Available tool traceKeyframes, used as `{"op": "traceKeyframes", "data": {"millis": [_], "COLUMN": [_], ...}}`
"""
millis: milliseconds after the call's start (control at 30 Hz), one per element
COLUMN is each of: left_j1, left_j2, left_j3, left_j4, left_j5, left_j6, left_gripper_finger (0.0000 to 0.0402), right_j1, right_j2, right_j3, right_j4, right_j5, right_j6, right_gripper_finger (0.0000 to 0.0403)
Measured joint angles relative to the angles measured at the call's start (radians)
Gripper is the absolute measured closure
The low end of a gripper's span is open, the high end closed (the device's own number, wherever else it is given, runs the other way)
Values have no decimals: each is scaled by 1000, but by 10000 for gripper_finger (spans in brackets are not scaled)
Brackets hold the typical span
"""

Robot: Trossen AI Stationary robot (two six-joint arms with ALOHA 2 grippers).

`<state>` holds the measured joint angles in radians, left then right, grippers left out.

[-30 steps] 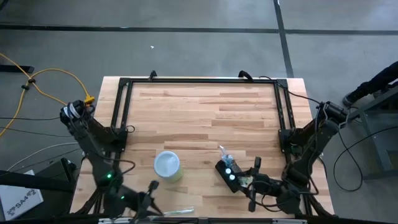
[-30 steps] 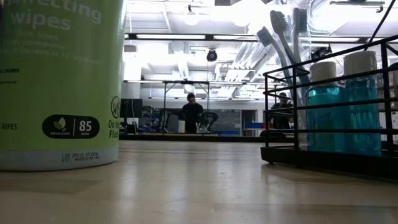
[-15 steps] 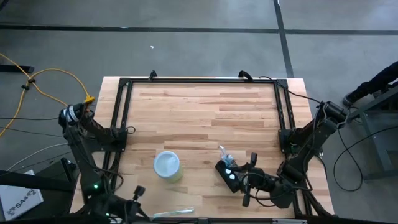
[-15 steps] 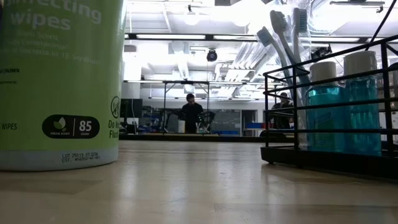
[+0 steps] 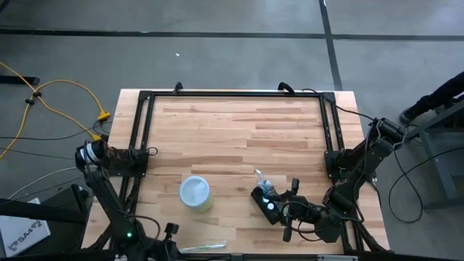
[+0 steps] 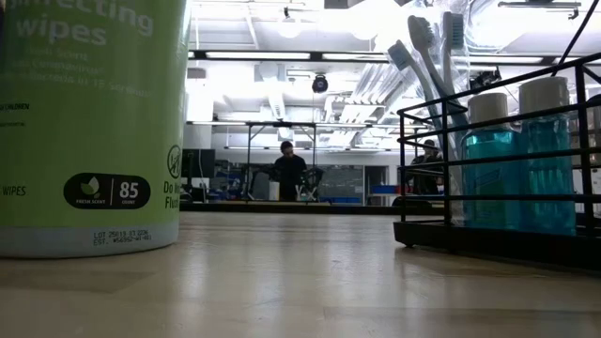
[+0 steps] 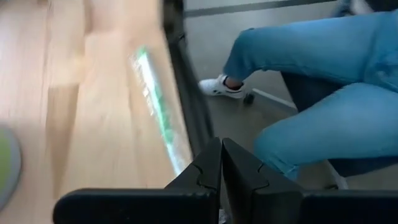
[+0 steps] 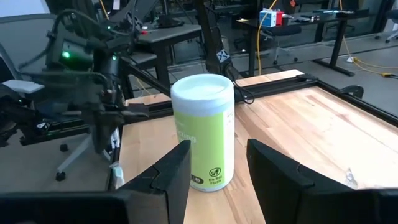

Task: Pick & Place toothbrushing station
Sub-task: Put the green toothbrush into the black mesh organizer

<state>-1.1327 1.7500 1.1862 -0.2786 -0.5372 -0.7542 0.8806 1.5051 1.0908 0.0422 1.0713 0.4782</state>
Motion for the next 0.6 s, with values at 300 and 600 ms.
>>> {"op": "traceKeyframes", "data": {"millis": [300,600], "left_j1": [13,37], "left_j2": [35,35], "left_j3": [1,1], "left_j4": [-59,-89], "left_j5": [44,64], "left_j6": [-224,-226], "left_gripper_finger": [391,383], "right_j1": [0,0], "right_j2": [0,0], "right_j3": [0,0], "right_j4": [-9,-8], "right_j5": [-35,-64], "right_j6": [26,36], "right_gripper_finger": [255,255]}}
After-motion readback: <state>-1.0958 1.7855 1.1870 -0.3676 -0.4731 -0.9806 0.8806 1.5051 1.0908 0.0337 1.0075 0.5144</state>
